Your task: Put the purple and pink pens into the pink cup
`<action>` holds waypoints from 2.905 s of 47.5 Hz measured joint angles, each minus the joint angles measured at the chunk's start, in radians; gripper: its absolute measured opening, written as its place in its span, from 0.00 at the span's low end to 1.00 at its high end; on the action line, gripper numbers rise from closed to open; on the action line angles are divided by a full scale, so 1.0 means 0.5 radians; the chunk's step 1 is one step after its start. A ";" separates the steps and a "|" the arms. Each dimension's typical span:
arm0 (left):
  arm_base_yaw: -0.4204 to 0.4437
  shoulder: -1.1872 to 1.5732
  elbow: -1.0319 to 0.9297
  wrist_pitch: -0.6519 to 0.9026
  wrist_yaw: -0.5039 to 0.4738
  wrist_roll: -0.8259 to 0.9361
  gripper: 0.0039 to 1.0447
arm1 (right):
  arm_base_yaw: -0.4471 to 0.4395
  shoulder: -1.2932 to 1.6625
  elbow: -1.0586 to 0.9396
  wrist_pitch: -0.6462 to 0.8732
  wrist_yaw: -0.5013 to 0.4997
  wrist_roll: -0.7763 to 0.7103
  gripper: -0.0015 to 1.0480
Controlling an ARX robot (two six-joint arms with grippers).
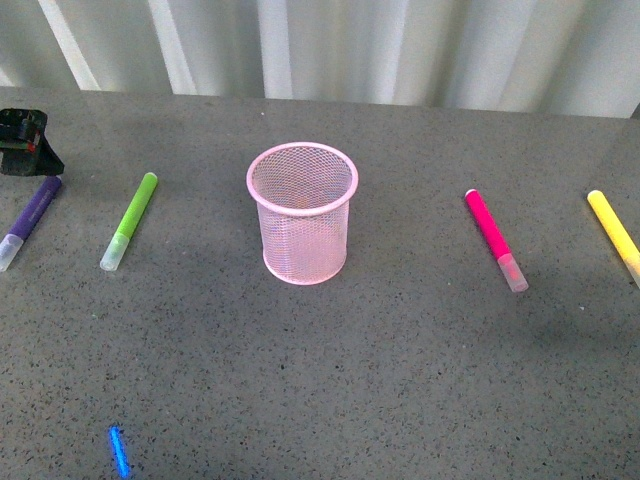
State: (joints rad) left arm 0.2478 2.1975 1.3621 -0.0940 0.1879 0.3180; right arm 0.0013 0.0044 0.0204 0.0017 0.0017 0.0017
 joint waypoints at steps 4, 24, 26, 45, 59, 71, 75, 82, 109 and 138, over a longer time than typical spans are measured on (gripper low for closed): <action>0.000 0.031 0.022 -0.011 -0.021 0.007 0.94 | 0.000 0.000 0.000 0.000 -0.001 0.000 0.93; -0.041 0.092 0.056 -0.028 -0.056 0.042 0.94 | 0.000 0.000 0.000 0.000 0.000 0.000 0.93; -0.049 0.111 0.060 -0.028 -0.064 0.042 0.94 | 0.000 0.000 0.000 0.000 0.000 0.000 0.93; -0.068 0.153 0.063 -0.034 -0.105 0.028 0.94 | 0.000 0.000 0.000 0.000 -0.001 0.000 0.93; -0.118 0.142 0.021 -0.024 -0.151 -0.018 0.47 | 0.000 0.000 0.000 0.000 0.000 0.000 0.93; -0.122 0.099 -0.020 -0.049 -0.177 -0.053 0.16 | 0.000 0.000 0.000 0.000 0.000 0.000 0.93; -0.123 0.071 -0.047 -0.043 -0.158 -0.054 0.12 | 0.000 0.000 0.000 0.000 0.000 0.000 0.93; -0.134 -0.011 -0.114 0.028 -0.002 -0.134 0.12 | 0.000 0.000 0.000 0.000 0.000 0.000 0.93; -1.125 -0.871 -0.989 1.949 -0.208 -1.134 0.12 | 0.000 0.000 0.000 0.000 -0.001 0.000 0.93; -1.201 -0.535 -1.057 2.212 -0.394 -1.415 0.12 | 0.000 0.000 0.000 0.000 0.000 0.000 0.93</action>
State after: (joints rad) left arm -0.3527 1.9301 0.8333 1.0119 -0.0090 -0.3893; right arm 0.0013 0.0044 0.0204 0.0017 0.0017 0.0017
